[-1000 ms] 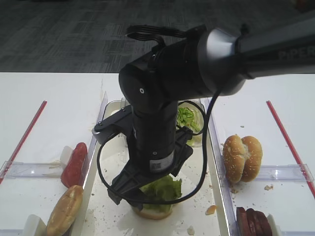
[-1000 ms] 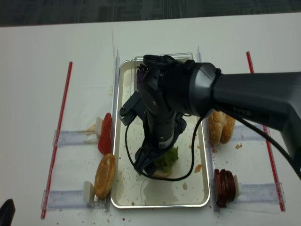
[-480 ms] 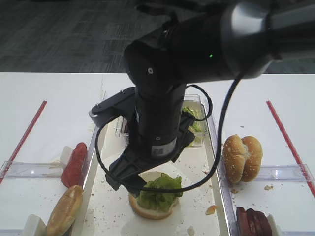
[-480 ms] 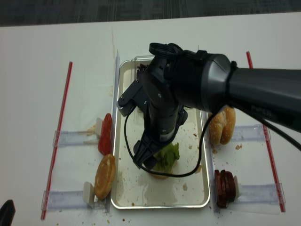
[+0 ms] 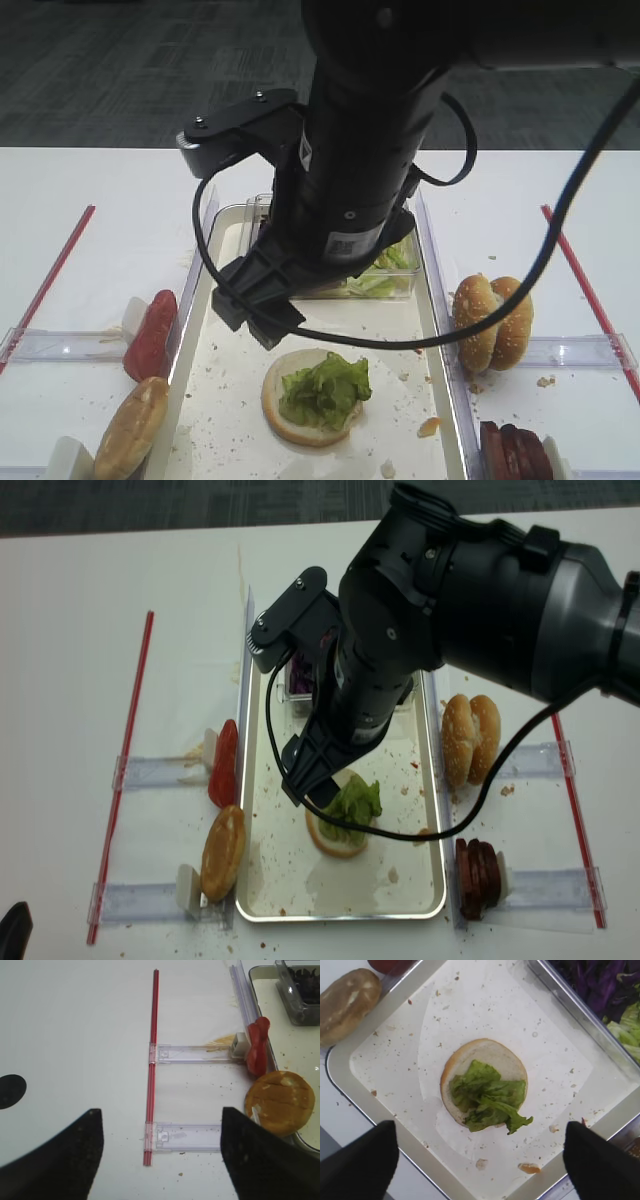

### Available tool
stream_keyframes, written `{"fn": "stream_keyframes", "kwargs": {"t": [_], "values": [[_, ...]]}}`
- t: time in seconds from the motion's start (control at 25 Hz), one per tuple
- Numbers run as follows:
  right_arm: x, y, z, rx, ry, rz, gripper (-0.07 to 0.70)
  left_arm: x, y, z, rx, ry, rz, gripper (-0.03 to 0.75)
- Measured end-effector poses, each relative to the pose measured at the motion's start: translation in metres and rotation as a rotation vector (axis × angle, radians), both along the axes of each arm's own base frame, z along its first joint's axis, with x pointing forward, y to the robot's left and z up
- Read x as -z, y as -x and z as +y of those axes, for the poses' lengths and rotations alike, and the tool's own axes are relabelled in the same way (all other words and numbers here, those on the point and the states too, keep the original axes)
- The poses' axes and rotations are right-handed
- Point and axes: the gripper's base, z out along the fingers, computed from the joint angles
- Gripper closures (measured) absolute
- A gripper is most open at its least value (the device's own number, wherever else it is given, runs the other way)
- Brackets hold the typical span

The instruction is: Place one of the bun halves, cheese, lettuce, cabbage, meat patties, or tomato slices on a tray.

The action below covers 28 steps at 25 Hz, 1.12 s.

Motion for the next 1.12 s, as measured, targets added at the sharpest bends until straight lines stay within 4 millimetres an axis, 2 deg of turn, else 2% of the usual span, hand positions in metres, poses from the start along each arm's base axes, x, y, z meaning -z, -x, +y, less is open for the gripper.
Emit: {"fn": "stream_keyframes", "kwargs": {"t": [0.12, 0.2, 0.28, 0.44, 0.6, 0.8, 0.96, 1.12], "values": [[0.000, -0.001, -0.001, 0.012, -0.005, -0.001, -0.058, 0.000, 0.000, 0.000, 0.000, 0.000, 0.000, 0.225], [0.000, -0.009, -0.007, 0.055, -0.021, 0.012, -0.058, 0.000, 0.000, 0.000, 0.000, 0.000, 0.000, 0.225], [0.000, -0.025, -0.022, 0.117, -0.024, 0.013, -0.058, 0.000, 0.000, 0.000, 0.000, 0.000, 0.000, 0.225], [0.000, -0.066, -0.075, 0.286, -0.017, 0.009, -0.058, 0.000, 0.000, 0.000, 0.000, 0.000, 0.000, 0.225], [0.000, -0.099, -0.143, 0.484, -0.008, 0.008, -0.058, 0.000, 0.000, 0.000, 0.000, 0.000, 0.000, 0.225], [0.001, -0.114, -0.208, 0.659, 0.005, 0.021, -0.058, 0.000, 0.000, 0.000, 0.000, 0.000, 0.000, 0.225], [0.001, -0.117, -0.241, 0.728, 0.017, 0.031, -0.058, 0.000, 0.000, 0.000, 0.000, 0.000, 0.000, 0.225], [0.001, -0.117, -0.255, 0.756, 0.023, 0.038, -0.058, 0.000, 0.000, 0.000, 0.000, 0.000, 0.000, 0.225]]}}
